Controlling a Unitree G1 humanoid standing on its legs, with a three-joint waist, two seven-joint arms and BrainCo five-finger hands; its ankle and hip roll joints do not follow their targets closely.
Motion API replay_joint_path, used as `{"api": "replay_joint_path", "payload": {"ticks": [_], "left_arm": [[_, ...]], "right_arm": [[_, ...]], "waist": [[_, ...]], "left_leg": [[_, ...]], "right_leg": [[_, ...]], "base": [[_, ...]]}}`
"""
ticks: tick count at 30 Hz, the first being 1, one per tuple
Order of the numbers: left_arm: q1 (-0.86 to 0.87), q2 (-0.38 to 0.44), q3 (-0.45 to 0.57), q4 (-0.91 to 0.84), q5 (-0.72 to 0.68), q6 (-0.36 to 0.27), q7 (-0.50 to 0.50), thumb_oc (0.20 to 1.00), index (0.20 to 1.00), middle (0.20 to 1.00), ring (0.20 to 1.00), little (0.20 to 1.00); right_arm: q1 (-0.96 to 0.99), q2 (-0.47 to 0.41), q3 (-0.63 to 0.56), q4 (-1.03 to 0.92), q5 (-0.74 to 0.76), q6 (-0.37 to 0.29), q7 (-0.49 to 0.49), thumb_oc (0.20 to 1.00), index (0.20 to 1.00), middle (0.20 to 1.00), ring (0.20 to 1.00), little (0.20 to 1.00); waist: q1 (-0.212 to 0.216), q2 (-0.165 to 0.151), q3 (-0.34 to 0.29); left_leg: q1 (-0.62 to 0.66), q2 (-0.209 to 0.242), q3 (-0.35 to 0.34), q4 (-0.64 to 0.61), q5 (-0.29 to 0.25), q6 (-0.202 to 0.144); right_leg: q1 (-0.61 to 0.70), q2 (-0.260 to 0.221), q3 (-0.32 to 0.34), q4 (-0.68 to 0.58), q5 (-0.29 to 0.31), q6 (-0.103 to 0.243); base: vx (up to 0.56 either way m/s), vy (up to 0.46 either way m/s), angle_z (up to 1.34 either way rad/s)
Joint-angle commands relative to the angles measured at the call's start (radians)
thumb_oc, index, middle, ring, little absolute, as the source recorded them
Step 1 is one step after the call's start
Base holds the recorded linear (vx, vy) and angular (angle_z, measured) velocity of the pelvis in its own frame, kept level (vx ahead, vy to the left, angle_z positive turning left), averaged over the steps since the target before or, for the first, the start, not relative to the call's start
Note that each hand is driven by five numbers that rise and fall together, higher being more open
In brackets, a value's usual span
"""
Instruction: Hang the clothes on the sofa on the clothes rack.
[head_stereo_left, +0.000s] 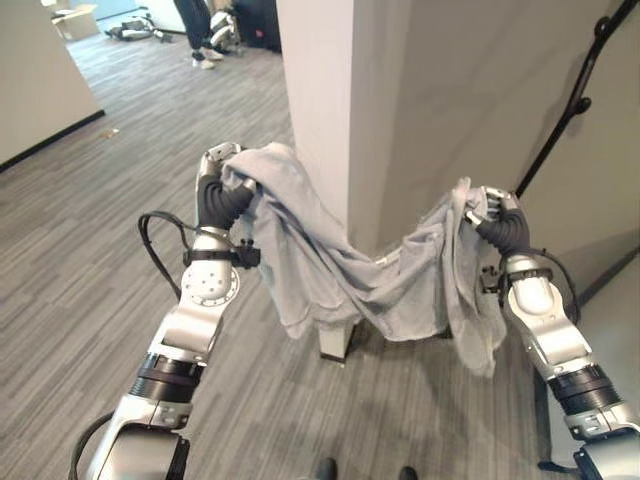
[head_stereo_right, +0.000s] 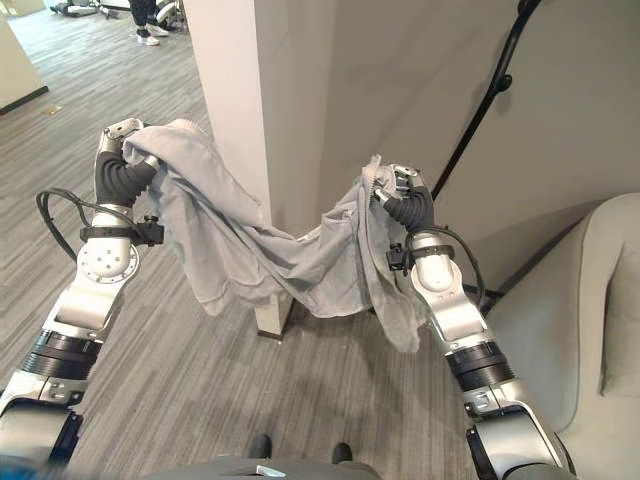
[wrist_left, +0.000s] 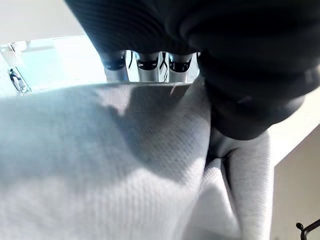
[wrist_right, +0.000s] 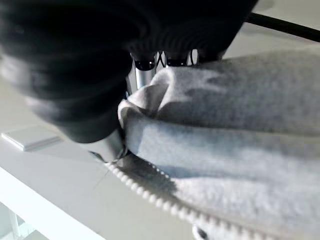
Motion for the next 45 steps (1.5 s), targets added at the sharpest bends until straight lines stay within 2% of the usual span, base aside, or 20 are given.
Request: {"api": "replay_joint_path", "payload": {"ticks": [1,8,10,11,14,15,16,17,18,19,21,23,24,25,26,27,29,32,36,45], "left_arm": [[-0.086,-0.013,-0.006,0.009,-0.004,-0.049,0.007,0.200,0.200,0.200,0.200,0.200],[-0.093,-0.006,-0.015,-0.020,0.005,-0.053,-0.004,0.200,0.200,0.200,0.200,0.200],[-0.114,0.005,-0.019,-0.040,-0.002,-0.055,-0.004,0.200,0.200,0.200,0.200,0.200],[-0.134,0.011,-0.032,-0.040,-0.005,-0.056,0.001,0.200,0.200,0.200,0.200,0.200],[-0.185,0.048,-0.055,-0.033,-0.020,-0.063,0.009,0.200,0.200,0.200,0.200,0.200],[-0.183,0.053,-0.048,-0.042,-0.018,-0.065,0.011,0.200,0.200,0.200,0.200,0.200],[-0.146,0.072,-0.002,-0.072,-0.006,-0.080,0.020,0.200,0.200,0.200,0.200,0.200],[-0.101,0.064,0.029,-0.088,-0.014,-0.086,0.018,0.200,0.200,0.200,0.200,0.200],[-0.102,0.035,0.029,-0.088,-0.047,-0.092,0.020,0.200,0.200,0.200,0.200,0.200],[-0.110,0.023,0.021,-0.085,-0.054,-0.091,0.018,0.200,0.200,0.200,0.200,0.200],[-0.123,0.013,0.011,-0.090,-0.052,-0.085,0.014,0.200,0.200,0.200,0.200,0.200],[-0.119,0.021,0.024,-0.101,-0.057,-0.081,0.012,0.200,0.200,0.200,0.200,0.200],[-0.100,0.011,0.035,-0.106,-0.050,-0.080,0.009,0.200,0.200,0.200,0.200,0.200],[-0.096,0.006,0.034,-0.107,-0.048,-0.080,0.003,0.200,0.200,0.200,0.200,0.200],[-0.094,0.005,0.033,-0.108,-0.048,-0.080,0.003,0.200,0.200,0.200,0.200,0.200],[-0.087,-0.005,0.033,-0.105,-0.044,-0.077,0.001,0.200,0.200,0.200,0.200,0.200],[-0.085,-0.012,0.029,-0.100,-0.041,-0.073,-0.003,0.200,0.200,0.200,0.200,0.200],[-0.065,-0.011,0.027,-0.096,-0.019,-0.064,-0.010,0.200,0.200,0.200,0.200,0.200],[-0.041,-0.008,0.014,-0.097,0.003,-0.060,-0.032,0.200,0.200,0.200,0.200,0.200],[-0.002,0.022,0.043,-0.098,0.014,-0.058,-0.037,0.200,0.200,0.200,0.200,0.200]], "right_arm": [[-0.035,-0.029,-0.032,-0.047,-0.013,-0.051,-0.023,0.200,0.200,0.200,0.200,0.200],[-0.061,-0.012,-0.016,-0.058,-0.018,-0.056,-0.018,0.200,0.200,0.200,0.200,0.200],[-0.088,-0.011,-0.005,-0.075,-0.023,-0.053,-0.010,0.200,0.200,0.200,0.200,0.200],[-0.092,0.004,-0.007,-0.094,-0.017,-0.059,-0.008,0.200,0.200,0.200,0.200,0.200],[-0.119,0.014,-0.030,-0.111,0.001,-0.065,-0.005,0.200,0.200,0.200,0.200,0.200],[-0.129,0.015,-0.032,-0.113,0.003,-0.066,-0.006,0.200,0.200,0.200,0.200,0.200],[-0.145,0.004,-0.028,-0.131,0.001,-0.078,0.002,0.200,0.200,0.200,0.200,0.200],[-0.151,0.008,-0.010,-0.143,0.009,-0.082,0.014,0.200,0.200,0.200,0.200,0.200],[-0.145,-0.014,-0.002,-0.158,0.016,-0.090,0.014,0.200,0.200,0.200,0.200,0.200],[-0.145,-0.029,0.004,-0.158,0.017,-0.088,0.008,0.200,0.200,0.200,0.200,0.200],[-0.142,-0.048,0.003,-0.166,0.013,-0.090,-0.010,0.200,0.200,0.200,0.200,0.200],[-0.141,-0.057,0.012,-0.179,0.015,-0.081,-0.006,0.200,0.200,0.200,0.200,0.200],[-0.132,-0.055,0.012,-0.191,0.020,-0.082,0.014,0.200,0.200,0.200,0.200,0.200],[-0.126,-0.055,0.008,-0.190,0.023,-0.081,0.020,0.200,0.200,0.200,0.200,0.200],[-0.125,-0.055,0.008,-0.190,0.024,-0.082,0.021,0.200,0.200,0.200,0.200,0.200],[-0.118,-0.052,0.004,-0.190,0.029,-0.080,0.027,0.200,0.200,0.200,0.200,0.200],[-0.114,-0.051,0.001,-0.188,0.032,-0.084,0.029,0.200,0.200,0.200,0.200,0.200],[-0.105,-0.035,-0.002,-0.170,0.041,-0.089,0.027,0.200,0.200,0.200,0.200,0.200],[-0.066,-0.030,-0.027,-0.174,0.006,-0.079,0.027,0.200,0.200,0.200,0.200,0.200],[-0.032,-0.002,-0.054,-0.161,-0.042,-0.059,0.020,0.200,0.200,0.200,0.200,0.200]], "waist": [[-0.006,0.010,-0.103],[-0.005,0.015,-0.107],[0.003,0.025,-0.068],[-0.006,0.030,-0.011],[-0.008,0.030,-0.004],[-0.015,0.025,-0.003],[-0.017,0.002,-0.029],[-0.022,0.002,-0.043],[-0.031,0.028,-0.034],[-0.038,0.027,-0.035],[-0.052,0.027,-0.038],[-0.040,0.016,-0.037],[-0.031,0.008,-0.037],[-0.034,0.002,-0.039],[-0.034,0.000,-0.040],[-0.026,0.003,-0.036],[-0.019,0.005,-0.031],[0.004,0.022,-0.007],[-0.001,0.030,-0.042],[0.011,0.003,-0.071]], "left_leg": [[0.031,0.103,0.126,0.011,-0.031,-0.059],[0.060,0.087,0.130,0.011,-0.059,-0.034],[0.059,0.072,0.138,0.026,-0.073,0.001],[0.049,0.073,0.121,0.073,-0.093,0.012],[0.029,0.161,0.063,0.109,-0.144,-0.045],[0.037,0.176,0.055,0.107,-0.146,-0.058],[0.156,0.280,0.078,0.030,-0.162,-0.132],[0.177,0.347,0.101,0.026,-0.128,-0.170],[0.104,0.403,0.105,0.080,0.043,-0.184],[0.070,0.425,0.139,0.115,0.130,-0.167],[0.039,0.451,0.214,0.143,0.200,-0.138],[0.026,0.393,0.195,0.178,0.131,-0.103],[-0.002,0.290,0.131,0.196,-0.004,-0.070],[-0.018,0.254,0.140,0.186,-0.037,-0.063],[-0.018,0.251,0.140,0.190,-0.043,-0.061],[-0.048,0.185,0.137,0.178,-0.064,-0.049],[-0.077,0.141,0.117,0.172,-0.061,-0.043],[-0.148,0.033,0.053,0.124,-0.010,-0.034],[-0.062,0.044,0.075,0.023,0.009,-0.028],[0.040,0.030,0.169,0.011,-0.062,0.030]], "right_leg": [[0.017,0.022,-0.027,0.013,-0.030,0.026],[0.009,0.002,0.002,0.030,-0.017,0.039],[-0.098,-0.008,0.034,0.215,-0.033,0.053],[-0.183,-0.016,0.082,0.391,-0.003,0.093],[-0.228,-0.189,0.095,0.234,0.020,0.069],[-0.239,-0.220,0.091,0.157,0.065,0.083],[-0.253,-0.237,0.025,0.031,0.133,0.142],[-0.263,-0.198,0.021,0.094,0.111,0.142],[-0.256,-0.167,0.007,0.142,0.073,0.139],[-0.240,-0.156,-0.014,0.143,0.050,0.114],[-0.203,-0.122,-0.057,0.118,0.030,0.074],[-0.178,-0.085,-0.050,0.100,0.009,0.048],[-0.147,-0.059,-0.053,0.092,-0.006,0.022],[-0.138,-0.053,-0.058,0.085,-0.007,0.016],[-0.136,-0.056,-0.058,0.083,-0.009,0.018],[-0.123,-0.036,-0.057,0.086,-0.016,0.004],[-0.114,-0.026,-0.060,0.084,-0.019,0.001],[-0.089,0.016,-0.057,0.083,-0.022,-0.006],[-0.052,0.027,-0.040,0.077,-0.042,-0.005],[-0.043,-0.041,0.033,0.092,-0.011,0.052]], "base": [[0.00,0.027,-0.18],[-0.03,0.063,-0.19],[-0.20,0.075,-0.41],[-0.10,-0.185,-0.62],[0.17,-0.471,0.52],[0.70,-1.176,0.79],[0.79,-1.293,0.45],[0.81,-1.415,-0.04],[0.32,-0.723,0.01],[0.12,-0.473,0.36],[0.09,-0.393,1.06],[0.20,-0.468,0.70],[0.24,-0.474,0.08],[0.19,-0.330,0.01],[0.13,-0.188,0.08],[0.10,-0.090,0.31],[0.10,-0.099,0.21],[0.16,-0.060,-0.58],[0.27,0.122,-0.83],[0.11,0.155,-0.38]]}}
